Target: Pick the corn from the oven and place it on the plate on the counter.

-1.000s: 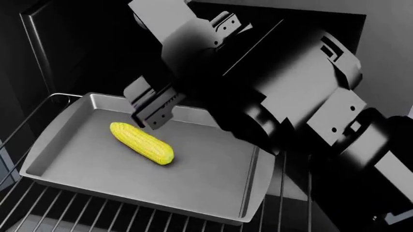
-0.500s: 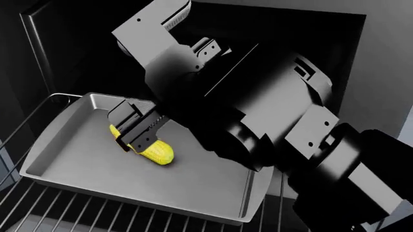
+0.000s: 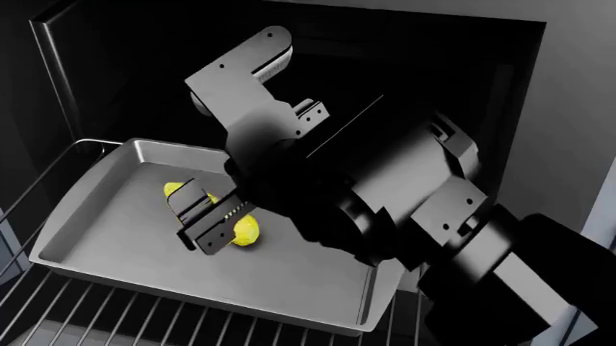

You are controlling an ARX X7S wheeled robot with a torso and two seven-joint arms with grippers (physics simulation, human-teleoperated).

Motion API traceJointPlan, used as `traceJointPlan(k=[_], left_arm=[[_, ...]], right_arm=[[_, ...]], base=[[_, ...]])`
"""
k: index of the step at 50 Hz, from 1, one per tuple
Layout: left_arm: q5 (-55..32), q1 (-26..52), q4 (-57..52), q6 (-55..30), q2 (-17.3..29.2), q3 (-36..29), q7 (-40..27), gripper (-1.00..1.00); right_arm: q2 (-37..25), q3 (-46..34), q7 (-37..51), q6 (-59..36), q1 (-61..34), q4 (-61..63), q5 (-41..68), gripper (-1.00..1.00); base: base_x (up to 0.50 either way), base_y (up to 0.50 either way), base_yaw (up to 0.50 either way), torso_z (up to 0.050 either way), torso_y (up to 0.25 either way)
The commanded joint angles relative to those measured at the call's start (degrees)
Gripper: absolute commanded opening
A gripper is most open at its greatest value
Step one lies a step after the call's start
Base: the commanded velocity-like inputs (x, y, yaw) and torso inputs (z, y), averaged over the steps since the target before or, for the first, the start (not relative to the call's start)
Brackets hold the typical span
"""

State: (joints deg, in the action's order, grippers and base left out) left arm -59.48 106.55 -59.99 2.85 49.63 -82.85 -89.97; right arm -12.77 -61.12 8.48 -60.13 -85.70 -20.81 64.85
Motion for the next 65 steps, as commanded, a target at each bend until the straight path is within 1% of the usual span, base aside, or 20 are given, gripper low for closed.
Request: traceJointPlan(k=[1, 11, 17, 32, 53, 65], left_arm=[[0.37, 0.22, 0.0, 0.4, 0.12, -0.57, 0.0, 1.0], [0.38, 0.9, 0.0, 0.39, 0.5, -1.1, 0.0, 1.0], [0.44, 0.88, 0.0, 0.57, 0.55, -1.09, 0.0, 1.0], [1.66, -0.2, 0.0, 0.67, 0.83, -1.74, 0.01, 1.0], [6.21, -6.83, 1.13, 1.34, 2.31, -1.45, 1.65, 1.0], [8.68, -10.96, 2.48, 2.28, 3.14, -1.89, 3.02, 1.0]], right_arm=[[0.66, -0.53, -0.72, 0.01, 1.46, 0.32, 0.71, 1.0], [0.32, -0.37, -1.32, 0.09, 2.59, 2.41, 1.97, 1.0], [1.38, -0.69, -2.56, 1.16, 1.7, -1.19, 0.78, 1.0], [1.64, -1.29, -4.92, 4.29, 3.09, -4.2, -0.72, 1.0], [5.15, -5.18, -14.34, 6.12, 2.02, -12.3, -3.29, 1.0], [5.78, -4.61, -17.57, 7.56, 1.58, -16.39, -3.01, 1.0]], base=[[0.0, 0.0, 0.0, 0.0, 0.0], [0.0, 0.0, 0.0, 0.0, 0.0], [0.0, 0.0, 0.0, 0.0, 0.0], [0.0, 0.0, 0.0, 0.0, 0.0], [0.0, 0.0, 0.0, 0.0, 0.0], [0.0, 0.0, 0.0, 0.0, 0.0]])
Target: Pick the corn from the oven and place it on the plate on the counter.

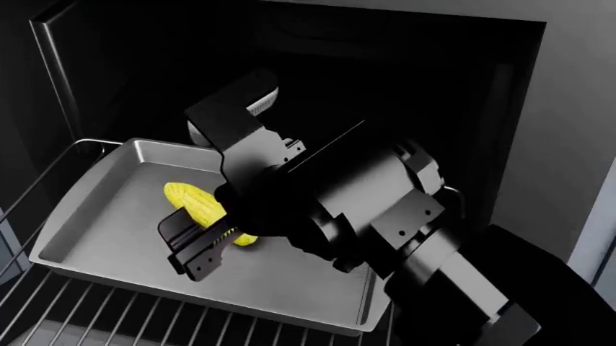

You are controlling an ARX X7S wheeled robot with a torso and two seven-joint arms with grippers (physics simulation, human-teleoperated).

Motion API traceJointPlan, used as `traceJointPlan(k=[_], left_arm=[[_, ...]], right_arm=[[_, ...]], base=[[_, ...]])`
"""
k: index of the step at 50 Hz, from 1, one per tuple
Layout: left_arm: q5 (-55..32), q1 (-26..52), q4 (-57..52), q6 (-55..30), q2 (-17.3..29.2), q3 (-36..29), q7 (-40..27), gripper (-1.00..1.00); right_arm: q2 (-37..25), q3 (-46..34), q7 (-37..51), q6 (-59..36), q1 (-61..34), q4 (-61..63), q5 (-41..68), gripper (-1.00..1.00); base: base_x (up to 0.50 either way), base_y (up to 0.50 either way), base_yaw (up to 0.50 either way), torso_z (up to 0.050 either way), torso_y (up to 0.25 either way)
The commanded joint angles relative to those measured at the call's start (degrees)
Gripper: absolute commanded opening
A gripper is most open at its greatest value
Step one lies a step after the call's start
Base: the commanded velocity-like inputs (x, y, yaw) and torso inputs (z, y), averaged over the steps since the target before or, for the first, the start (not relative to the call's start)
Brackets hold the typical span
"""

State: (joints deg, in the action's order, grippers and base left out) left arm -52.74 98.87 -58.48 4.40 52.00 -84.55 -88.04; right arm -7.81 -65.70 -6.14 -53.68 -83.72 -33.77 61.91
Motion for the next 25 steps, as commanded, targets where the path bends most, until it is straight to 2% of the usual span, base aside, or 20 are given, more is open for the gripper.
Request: traceJointPlan(k=[1, 18, 25], left_arm=[[2.11, -3.64, 1.07, 0.94, 1.09, -0.21, 1.23, 1.0], [3.53, -6.39, 2.37, 1.79, 2.27, -0.13, 2.73, 1.0], [3.24, -6.39, 2.36, 1.65, 2.57, 0.36, 2.9, 1.0]], right_arm=[[0.94, -0.21, -3.36, 1.26, -0.42, -3.91, -0.25, 1.0], [1.7, -0.41, -6.03, 1.59, -0.6, -6.91, 0.03, 1.0], [1.85, -1.56, -8.44, -2.47, -1.55, -6.12, 1.52, 1.0]], base=[[0.0, 0.0, 0.0, 0.0, 0.0], [0.0, 0.0, 0.0, 0.0, 0.0], [0.0, 0.0, 0.0, 0.0, 0.0]])
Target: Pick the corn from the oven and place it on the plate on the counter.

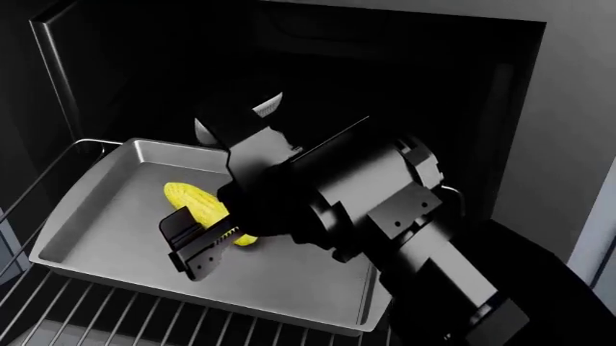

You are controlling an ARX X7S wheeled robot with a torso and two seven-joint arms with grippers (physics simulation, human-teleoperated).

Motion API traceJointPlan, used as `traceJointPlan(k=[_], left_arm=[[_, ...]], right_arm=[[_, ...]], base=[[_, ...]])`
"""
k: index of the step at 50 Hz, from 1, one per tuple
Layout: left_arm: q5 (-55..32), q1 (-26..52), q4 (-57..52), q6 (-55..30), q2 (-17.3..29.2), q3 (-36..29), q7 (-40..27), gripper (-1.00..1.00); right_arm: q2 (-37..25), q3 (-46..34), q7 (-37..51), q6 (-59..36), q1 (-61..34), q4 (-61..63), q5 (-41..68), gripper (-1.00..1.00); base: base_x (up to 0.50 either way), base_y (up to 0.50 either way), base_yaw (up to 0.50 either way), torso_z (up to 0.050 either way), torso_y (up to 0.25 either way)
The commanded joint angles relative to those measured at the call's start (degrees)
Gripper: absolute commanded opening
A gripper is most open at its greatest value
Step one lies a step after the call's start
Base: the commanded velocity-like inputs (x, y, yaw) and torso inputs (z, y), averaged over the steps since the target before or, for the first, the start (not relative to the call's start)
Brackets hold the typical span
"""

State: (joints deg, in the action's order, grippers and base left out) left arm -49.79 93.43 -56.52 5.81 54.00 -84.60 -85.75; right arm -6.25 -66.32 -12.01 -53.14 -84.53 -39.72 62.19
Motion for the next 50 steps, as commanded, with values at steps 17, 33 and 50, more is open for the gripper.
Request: traceJointPlan(k=[17, 33, 50], left_arm=[[1.89, -3.04, 0.91, 0.93, 0.37, 0.65, 1.35, 1.0], [2.35, -4.05, 1.15, 1.47, 0.58, 1.27, 2.05, 1.0], [2.19, -4.37, 0.86, 0.74, 0.63, 1.85, 2.07, 1.0]], right_arm=[[2.71, -2.79, -6.51, -1.21, -2.39, -7.46, -0.92, 1.0], [3.99, -3.42, -8.06, -0.04, -3.99, -11.58, -1.84, 1.0], [3.48, -3.4, -7.18, -1.26, -3.57, -10.15, -0.78, 1.0]], base=[[0.0, 0.0, 0.0, 0.0, 0.0], [0.0, 0.0, 0.0, 0.0, 0.0], [0.0, 0.0, 0.0, 0.0, 0.0]])
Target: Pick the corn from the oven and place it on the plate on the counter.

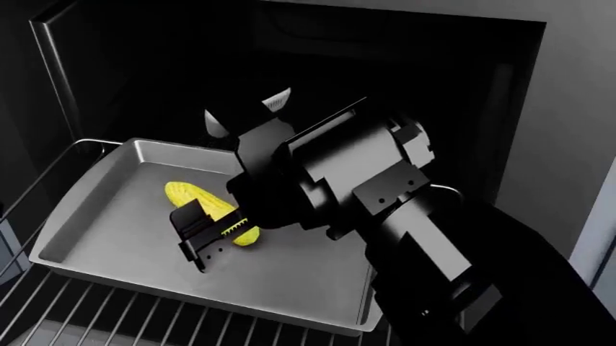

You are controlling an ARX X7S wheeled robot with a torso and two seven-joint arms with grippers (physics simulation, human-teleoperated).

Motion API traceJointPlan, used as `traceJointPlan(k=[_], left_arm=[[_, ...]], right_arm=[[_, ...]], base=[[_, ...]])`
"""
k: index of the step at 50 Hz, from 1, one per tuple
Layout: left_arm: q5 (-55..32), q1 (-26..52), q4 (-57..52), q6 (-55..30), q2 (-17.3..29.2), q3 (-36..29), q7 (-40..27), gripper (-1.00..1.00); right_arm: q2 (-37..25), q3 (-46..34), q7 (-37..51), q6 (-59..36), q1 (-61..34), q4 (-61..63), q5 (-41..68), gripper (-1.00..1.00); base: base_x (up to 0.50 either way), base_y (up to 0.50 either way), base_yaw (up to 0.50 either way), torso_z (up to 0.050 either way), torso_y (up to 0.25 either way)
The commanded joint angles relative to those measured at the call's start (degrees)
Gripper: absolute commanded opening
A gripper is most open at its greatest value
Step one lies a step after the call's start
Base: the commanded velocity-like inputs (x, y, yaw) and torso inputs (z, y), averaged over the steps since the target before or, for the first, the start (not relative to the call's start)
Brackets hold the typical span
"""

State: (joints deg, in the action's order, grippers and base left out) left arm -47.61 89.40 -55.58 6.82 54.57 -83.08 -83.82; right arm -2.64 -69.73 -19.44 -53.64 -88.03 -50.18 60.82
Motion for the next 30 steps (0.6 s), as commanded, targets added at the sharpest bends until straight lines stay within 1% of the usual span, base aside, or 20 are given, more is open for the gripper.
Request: traceJointPlan(k=[1, 5, 8, 16, 30], left_arm=[[0.02, -0.36, -0.09, -0.25, 0.11, 0.39, 0.17, 1.0], [-0.11, -0.35, -0.13, -0.55, 0.16, 0.51, 0.19, 1.0], [-0.21, -0.36, -0.12, -0.72, 0.06, 0.61, 0.2, 1.0], [0.1, -1.03, 0.23, -0.65, -0.04, 0.68, 0.46, 1.0], [1.76, -3.52, 2.0, 0.61, -0.15, 0.37, 1.66, 1.0]], right_arm=[[-0.3, 0.0, 0.4, -0.89, 0.1, 0.72, 0.7, 1.0], [-0.33, -0.04, 0.39, -1.09, 0.46, 0.5, 0.9, 1.0], [0.41, -0.47, -0.28, -0.69, 0.08, -2.09, 0.29, 1.0], [0.61, -0.89, -1.1, -1.75, 0.4, -2.5, 0.77, 1.0], [2.57, -3.46, -5.34, -0.72, -0.47, -7.09, 0.93, 1.0]], base=[[0.0, 0.0, 0.0, 0.0, 0.0], [0.0, 0.0, 0.0, 0.0, 0.0], [0.0, 0.0, 0.0, 0.0, 0.0], [0.0, 0.0, 0.0, 0.0, 0.0], [0.0, 0.0, 0.0, 0.0, 0.0]])
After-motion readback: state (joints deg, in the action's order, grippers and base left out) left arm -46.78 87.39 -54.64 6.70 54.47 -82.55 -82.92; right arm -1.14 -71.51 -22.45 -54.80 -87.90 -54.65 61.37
